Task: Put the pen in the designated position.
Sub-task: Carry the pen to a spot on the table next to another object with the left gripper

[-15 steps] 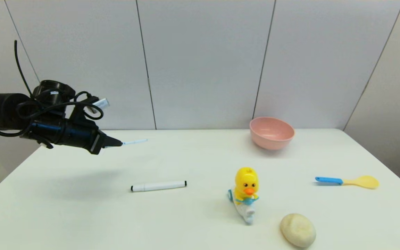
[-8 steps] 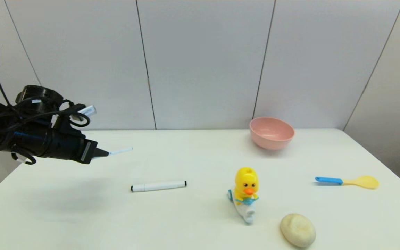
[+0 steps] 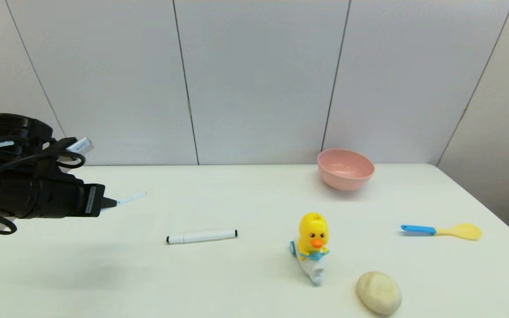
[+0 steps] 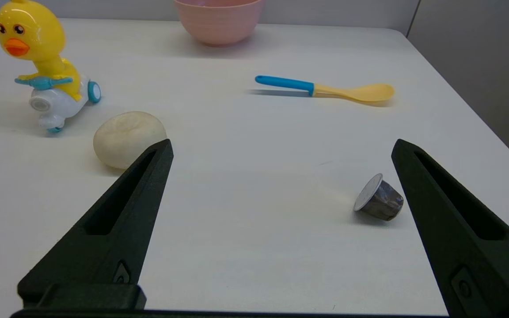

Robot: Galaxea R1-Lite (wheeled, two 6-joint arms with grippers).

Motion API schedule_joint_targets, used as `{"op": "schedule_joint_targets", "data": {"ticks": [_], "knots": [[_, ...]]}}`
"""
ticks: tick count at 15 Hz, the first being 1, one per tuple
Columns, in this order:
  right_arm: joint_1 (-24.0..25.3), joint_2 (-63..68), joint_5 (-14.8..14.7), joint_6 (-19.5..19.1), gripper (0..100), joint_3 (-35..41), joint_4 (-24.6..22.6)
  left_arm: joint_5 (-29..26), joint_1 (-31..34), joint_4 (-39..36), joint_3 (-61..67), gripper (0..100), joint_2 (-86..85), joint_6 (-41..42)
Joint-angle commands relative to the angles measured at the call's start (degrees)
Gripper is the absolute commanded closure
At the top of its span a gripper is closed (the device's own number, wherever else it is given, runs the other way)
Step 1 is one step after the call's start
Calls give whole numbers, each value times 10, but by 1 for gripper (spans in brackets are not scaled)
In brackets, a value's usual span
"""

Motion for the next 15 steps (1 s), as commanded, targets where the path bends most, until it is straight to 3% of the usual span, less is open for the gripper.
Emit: {"op": "schedule_joint_targets", "data": {"ticks": [1, 5, 15], "knots": [[0, 1, 0, 0, 0, 0, 0, 10, -25, -50, 72, 100, -44, -57], [0, 1, 0, 0, 0, 0, 0, 11, -51, -140, 153, 100, -52, -83], [0, 1, 0, 0, 0, 0, 0, 11, -66, -233, 237, 100, -37, -96]]}}
